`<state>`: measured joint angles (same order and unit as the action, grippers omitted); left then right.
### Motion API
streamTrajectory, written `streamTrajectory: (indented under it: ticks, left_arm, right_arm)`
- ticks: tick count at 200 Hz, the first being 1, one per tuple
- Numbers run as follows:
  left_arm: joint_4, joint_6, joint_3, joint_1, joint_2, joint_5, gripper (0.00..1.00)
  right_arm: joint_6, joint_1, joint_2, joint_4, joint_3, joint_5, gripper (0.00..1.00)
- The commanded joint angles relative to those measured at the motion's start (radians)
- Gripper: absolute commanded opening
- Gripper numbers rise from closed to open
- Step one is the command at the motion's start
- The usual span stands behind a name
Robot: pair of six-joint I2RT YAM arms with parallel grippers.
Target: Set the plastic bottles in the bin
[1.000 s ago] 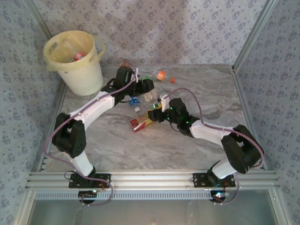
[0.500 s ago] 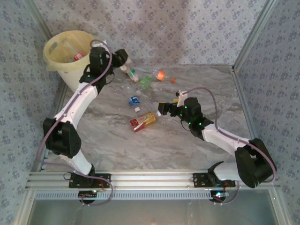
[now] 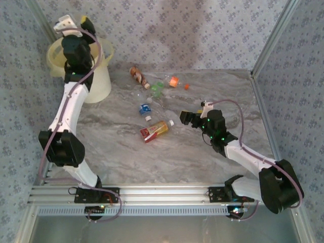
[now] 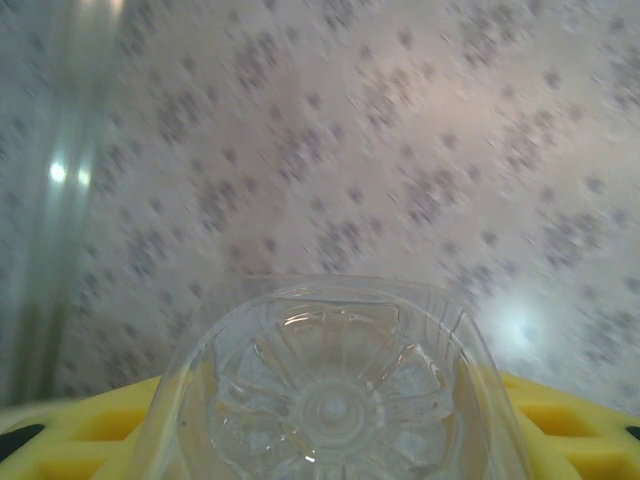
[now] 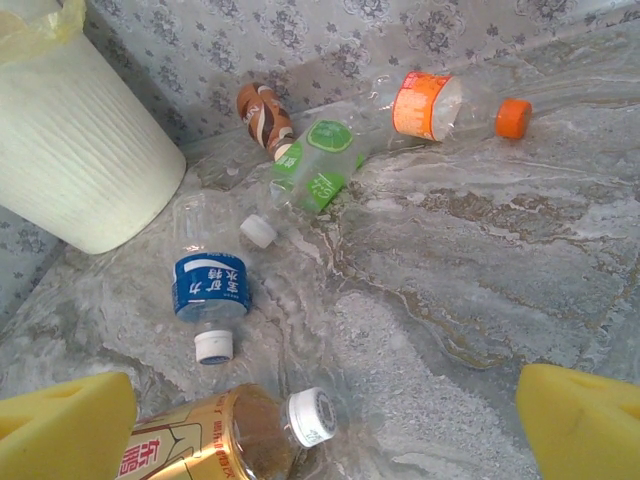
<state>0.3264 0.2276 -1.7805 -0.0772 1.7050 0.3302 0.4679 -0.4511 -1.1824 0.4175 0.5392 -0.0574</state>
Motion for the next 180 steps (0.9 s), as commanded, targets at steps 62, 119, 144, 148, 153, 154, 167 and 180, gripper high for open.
streamTrajectory:
  ticks: [62, 119, 144, 148, 153, 154, 167, 180]
  left_arm:
    - [-0.295, 0.033, -0.237, 0.154, 0.174, -0.028, 0.54]
    - [-0.676, 0.159, -0.444, 0.170, 0.308, -0.087, 0.54]
    - [-0.721, 0.188, -0.453, 0.167, 0.327, -0.146, 0.60]
    - [-0.728, 0.189, -0.457, 0.165, 0.330, -0.153, 0.61]
    - [-0.738, 0.191, -0.465, 0.163, 0.335, -0.157, 0.64]
    - [-0.741, 0.192, -0.467, 0.163, 0.336, -0.158, 0.65]
    - [-0.781, 0.199, -0.502, 0.160, 0.355, -0.158, 0.76]
    - [-0.830, 0.211, -0.556, 0.158, 0.378, -0.168, 0.83]
  right_arm:
    - [0.025, 0.007, 0.000, -0.020, 0.017, 0.032, 1.00]
    - [0.028, 0.008, -0.030, -0.059, 0.046, 0.034, 1.00]
    - [0.027, 0.008, -0.050, -0.061, 0.051, 0.035, 1.00]
    - [0.026, 0.008, -0.053, -0.062, 0.052, 0.036, 1.00]
    - [0.027, 0.008, -0.058, -0.062, 0.054, 0.036, 1.00]
    - [0.027, 0.008, -0.059, -0.062, 0.054, 0.036, 1.00]
    - [0.027, 0.008, -0.067, -0.067, 0.062, 0.037, 1.00]
    - [0.027, 0.008, -0.072, -0.071, 0.069, 0.038, 1.00]
